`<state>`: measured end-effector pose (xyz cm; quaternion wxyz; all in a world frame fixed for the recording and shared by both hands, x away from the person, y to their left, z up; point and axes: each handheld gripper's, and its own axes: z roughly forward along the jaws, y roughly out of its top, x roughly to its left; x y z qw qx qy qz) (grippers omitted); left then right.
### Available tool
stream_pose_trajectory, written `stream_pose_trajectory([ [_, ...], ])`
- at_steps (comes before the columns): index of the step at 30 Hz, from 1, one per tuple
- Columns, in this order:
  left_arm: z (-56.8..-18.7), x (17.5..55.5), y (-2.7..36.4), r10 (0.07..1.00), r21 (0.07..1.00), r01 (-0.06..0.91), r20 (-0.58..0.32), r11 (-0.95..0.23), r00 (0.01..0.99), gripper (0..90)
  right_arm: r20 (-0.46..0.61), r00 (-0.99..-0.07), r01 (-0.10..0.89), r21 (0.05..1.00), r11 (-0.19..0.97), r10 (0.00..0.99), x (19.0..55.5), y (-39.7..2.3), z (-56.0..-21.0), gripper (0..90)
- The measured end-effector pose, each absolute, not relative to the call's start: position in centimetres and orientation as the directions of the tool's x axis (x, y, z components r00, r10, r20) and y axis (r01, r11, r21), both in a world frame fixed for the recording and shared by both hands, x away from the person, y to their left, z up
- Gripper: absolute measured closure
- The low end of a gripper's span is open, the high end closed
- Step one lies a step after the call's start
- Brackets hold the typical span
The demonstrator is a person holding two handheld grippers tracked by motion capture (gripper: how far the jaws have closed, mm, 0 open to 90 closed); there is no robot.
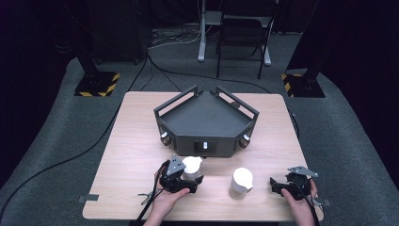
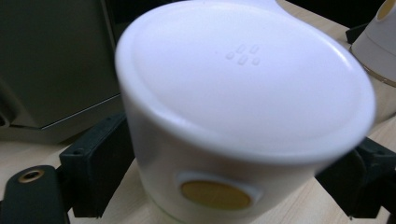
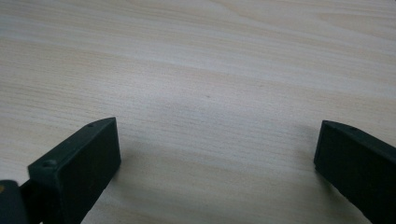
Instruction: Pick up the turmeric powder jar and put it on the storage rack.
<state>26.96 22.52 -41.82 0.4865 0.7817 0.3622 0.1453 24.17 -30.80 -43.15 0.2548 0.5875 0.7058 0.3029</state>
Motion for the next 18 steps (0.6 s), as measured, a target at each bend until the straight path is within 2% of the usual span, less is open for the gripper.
stream_pose_trajectory([
  [11,-42.4,27.0,21.9,0.722,0.879,0.416,-0.131,-0.232,0.679,20.6,-0.004,-0.180,0.675,0.727,0.126,0.984,24.2,-30.8,-43.2,0.0],
  [18,-42.5,26.8,21.3,0.736,0.885,0.396,-0.095,-0.247,0.670,27.7,-0.004,-0.180,0.675,0.727,0.126,0.984,24.2,-30.8,-43.1,0.0],
])
